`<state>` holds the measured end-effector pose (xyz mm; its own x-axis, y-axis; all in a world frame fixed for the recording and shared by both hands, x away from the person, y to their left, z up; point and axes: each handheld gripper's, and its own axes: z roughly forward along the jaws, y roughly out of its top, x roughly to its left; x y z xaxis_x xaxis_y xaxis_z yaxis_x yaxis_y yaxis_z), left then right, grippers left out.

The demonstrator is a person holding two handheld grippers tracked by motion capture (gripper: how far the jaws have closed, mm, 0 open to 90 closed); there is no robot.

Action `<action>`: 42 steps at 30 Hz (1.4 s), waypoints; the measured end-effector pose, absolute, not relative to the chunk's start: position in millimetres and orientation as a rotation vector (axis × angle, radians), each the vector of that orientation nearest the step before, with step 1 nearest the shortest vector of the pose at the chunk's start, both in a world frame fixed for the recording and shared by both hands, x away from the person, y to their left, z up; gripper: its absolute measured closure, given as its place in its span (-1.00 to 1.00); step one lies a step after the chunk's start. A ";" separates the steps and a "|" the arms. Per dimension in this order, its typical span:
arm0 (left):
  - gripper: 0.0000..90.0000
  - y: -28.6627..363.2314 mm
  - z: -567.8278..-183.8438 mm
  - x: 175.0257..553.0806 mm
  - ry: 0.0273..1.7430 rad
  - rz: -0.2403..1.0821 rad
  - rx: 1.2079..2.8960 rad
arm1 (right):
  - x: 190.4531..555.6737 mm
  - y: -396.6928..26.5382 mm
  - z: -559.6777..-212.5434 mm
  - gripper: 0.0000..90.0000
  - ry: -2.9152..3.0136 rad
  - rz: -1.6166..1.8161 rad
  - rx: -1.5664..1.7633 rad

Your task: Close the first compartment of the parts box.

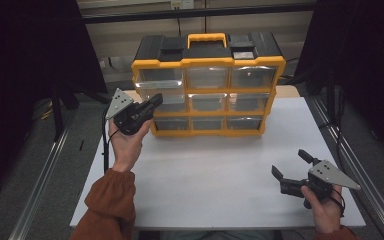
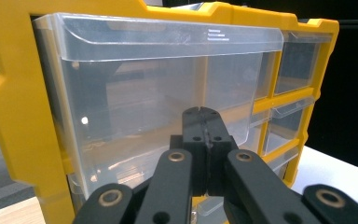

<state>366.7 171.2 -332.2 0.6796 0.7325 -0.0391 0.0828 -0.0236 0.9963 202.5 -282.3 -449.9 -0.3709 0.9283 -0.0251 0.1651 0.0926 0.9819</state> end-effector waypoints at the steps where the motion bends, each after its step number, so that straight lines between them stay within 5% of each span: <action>1: 1.00 171.2 -332.3 367.0 0.701 0.592 1.528 | 202.7 -282.3 -449.9 -0.98 1.652 1.344 1.092; 42: 1.00 166.8 -331.9 379.1 0.715 0.618 1.533 | 202.3 -282.5 -449.6 -0.99 1.654 1.353 1.085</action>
